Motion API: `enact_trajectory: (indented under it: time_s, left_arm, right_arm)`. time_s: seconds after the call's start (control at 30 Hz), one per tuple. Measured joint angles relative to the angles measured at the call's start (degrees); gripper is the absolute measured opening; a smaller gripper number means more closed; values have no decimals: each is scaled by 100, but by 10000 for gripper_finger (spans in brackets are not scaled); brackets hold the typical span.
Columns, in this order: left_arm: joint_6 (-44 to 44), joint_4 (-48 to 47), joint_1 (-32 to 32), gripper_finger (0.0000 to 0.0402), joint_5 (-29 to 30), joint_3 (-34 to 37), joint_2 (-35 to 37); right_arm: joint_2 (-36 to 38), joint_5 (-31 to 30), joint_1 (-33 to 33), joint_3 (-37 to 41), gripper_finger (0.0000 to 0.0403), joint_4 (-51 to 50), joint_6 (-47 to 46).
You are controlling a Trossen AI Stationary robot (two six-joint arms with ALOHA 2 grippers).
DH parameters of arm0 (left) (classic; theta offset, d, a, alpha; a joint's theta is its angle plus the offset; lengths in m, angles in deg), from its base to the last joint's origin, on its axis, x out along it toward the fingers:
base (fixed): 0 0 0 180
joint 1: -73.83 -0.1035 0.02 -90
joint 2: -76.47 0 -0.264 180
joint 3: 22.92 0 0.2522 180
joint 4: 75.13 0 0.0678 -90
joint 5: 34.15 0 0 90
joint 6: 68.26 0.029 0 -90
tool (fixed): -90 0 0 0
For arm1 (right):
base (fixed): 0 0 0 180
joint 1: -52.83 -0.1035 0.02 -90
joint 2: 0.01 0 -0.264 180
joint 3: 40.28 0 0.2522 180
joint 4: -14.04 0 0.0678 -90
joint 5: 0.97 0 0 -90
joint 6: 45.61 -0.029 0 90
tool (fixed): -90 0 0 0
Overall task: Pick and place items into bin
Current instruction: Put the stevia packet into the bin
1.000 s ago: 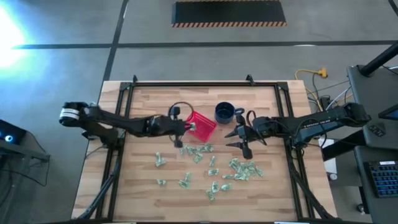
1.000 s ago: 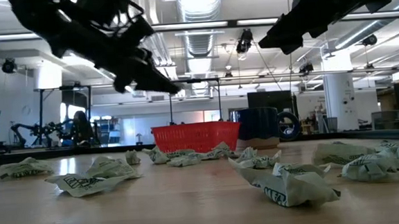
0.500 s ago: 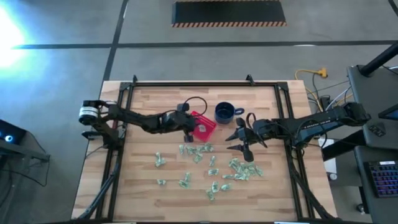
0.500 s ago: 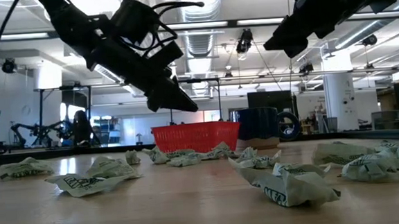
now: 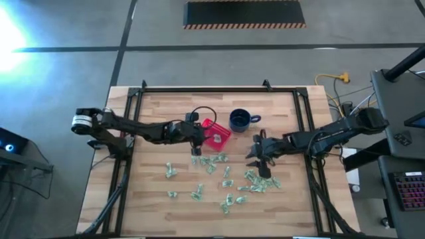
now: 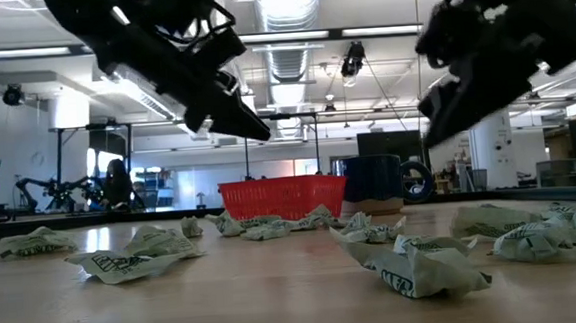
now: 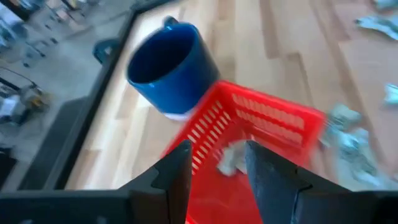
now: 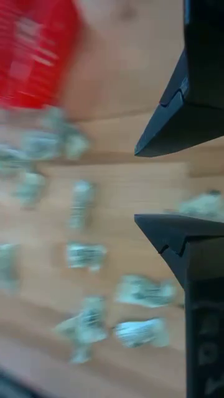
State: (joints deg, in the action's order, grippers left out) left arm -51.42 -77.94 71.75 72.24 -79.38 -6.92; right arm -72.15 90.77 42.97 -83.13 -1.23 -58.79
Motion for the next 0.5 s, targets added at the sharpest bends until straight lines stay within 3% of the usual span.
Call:
enact_trajectory:
  time_s: [0.1, 0.5]
  left_arm:
    - [-18, -188, 127, 133, 3, 0, 221]
    - [-166, -254, 323, 133, 5, 163, 684]
  right_arm:
    - [-209, 19, -86, -42, 146, -414, -301]
    - [-895, -32, -472, -48, 130, -386, -640]
